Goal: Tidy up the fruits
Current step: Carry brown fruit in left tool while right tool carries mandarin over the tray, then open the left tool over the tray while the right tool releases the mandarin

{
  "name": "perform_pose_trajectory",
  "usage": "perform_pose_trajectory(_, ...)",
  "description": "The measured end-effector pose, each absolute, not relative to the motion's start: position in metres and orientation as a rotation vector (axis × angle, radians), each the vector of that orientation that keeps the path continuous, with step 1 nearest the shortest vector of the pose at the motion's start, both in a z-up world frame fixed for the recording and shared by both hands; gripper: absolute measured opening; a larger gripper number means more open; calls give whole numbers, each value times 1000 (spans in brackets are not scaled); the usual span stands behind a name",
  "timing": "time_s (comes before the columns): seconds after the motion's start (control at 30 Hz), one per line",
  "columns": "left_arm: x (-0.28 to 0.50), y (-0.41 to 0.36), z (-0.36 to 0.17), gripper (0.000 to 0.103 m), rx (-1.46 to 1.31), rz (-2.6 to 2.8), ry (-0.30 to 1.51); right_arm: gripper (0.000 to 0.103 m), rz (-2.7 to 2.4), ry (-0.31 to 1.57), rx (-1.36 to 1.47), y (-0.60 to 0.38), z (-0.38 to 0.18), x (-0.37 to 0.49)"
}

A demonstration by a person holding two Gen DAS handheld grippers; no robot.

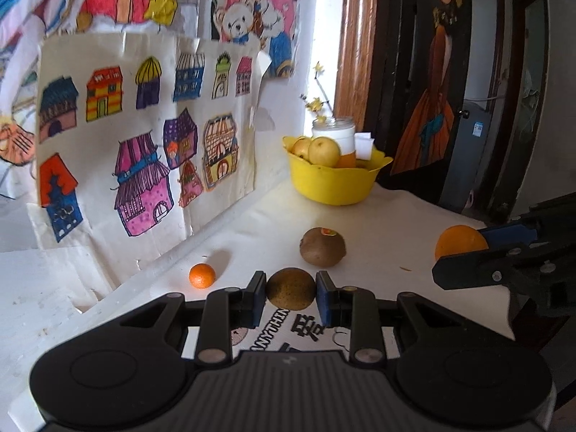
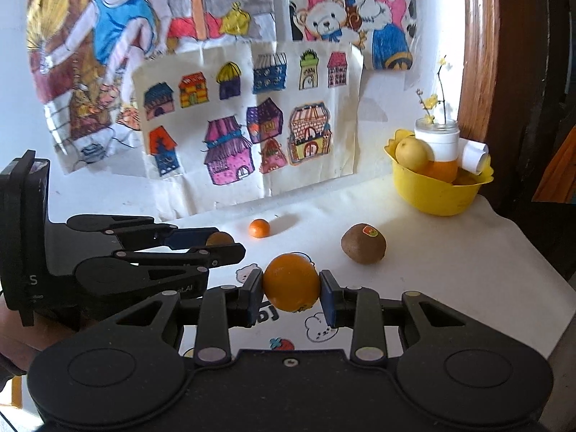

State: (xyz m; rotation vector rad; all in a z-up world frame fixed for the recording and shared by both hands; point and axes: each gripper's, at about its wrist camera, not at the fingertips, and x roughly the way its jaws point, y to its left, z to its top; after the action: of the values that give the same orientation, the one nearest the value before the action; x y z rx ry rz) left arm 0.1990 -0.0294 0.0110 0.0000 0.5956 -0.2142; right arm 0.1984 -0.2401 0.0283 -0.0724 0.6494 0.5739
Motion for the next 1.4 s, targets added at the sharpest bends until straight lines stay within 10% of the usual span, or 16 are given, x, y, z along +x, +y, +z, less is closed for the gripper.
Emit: perform_pose_trajectory(1.4,118,-135,-54,32,81,-383,800,35,331,780,1,-358,-63,91)
